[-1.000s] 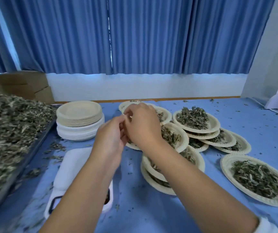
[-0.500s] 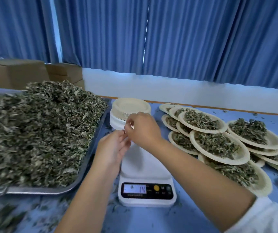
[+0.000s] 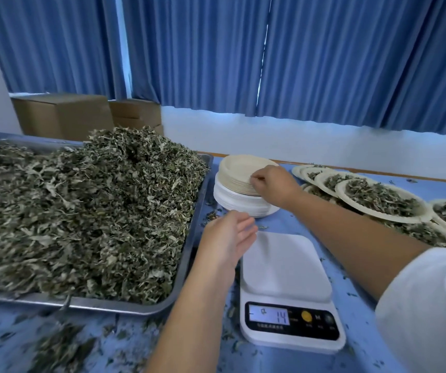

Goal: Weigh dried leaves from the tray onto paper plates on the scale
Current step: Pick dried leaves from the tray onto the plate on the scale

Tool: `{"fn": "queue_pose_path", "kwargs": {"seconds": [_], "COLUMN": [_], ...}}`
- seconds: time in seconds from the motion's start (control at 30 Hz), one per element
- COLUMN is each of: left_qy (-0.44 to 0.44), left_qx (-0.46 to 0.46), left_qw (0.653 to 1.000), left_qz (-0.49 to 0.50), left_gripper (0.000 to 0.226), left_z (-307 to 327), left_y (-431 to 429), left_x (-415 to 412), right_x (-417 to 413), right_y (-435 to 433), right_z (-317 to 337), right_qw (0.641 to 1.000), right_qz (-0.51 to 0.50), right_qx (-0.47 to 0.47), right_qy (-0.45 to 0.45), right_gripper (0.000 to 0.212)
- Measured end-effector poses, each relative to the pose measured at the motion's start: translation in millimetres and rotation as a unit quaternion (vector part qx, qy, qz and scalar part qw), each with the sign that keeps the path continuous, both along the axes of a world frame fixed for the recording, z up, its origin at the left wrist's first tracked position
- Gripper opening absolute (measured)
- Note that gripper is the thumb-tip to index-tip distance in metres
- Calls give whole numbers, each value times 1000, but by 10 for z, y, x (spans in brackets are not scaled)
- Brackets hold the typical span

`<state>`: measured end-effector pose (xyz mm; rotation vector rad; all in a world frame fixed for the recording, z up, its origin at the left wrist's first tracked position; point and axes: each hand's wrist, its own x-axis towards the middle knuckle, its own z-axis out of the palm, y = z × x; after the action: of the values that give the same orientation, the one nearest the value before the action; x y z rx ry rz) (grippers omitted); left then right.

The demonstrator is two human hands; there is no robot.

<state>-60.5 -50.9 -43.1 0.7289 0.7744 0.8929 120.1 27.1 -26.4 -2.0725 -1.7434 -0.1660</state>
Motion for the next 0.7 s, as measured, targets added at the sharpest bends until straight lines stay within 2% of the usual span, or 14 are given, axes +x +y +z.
{"fn": "queue_pose_path", "kwargs": {"seconds": [0.2, 0.37, 0.47, 0.7], "left_qy": [-11, -2, -2, 3], "left_qx": [4, 8, 5, 16], "left_qw": [1000, 1000, 1000, 1000], "left_qz": [6, 0, 1, 8], "left_gripper": [29, 27, 28, 23], "left_z": [14, 23, 19, 15], "left_y": [-5, -24, -23, -13], "left_x": [-23, -33, -45, -61], "right_x": [25, 50, 58, -47], "right_y": [46, 100, 94, -276], "right_z": [39, 42, 59, 171], "right_qw": [995, 988, 986, 969], "right_qz": [19, 18, 19, 86], "right_qx": [-9, 31, 69, 190], "right_qy": [94, 149, 148, 134], "right_gripper": [33, 28, 30, 16]}}
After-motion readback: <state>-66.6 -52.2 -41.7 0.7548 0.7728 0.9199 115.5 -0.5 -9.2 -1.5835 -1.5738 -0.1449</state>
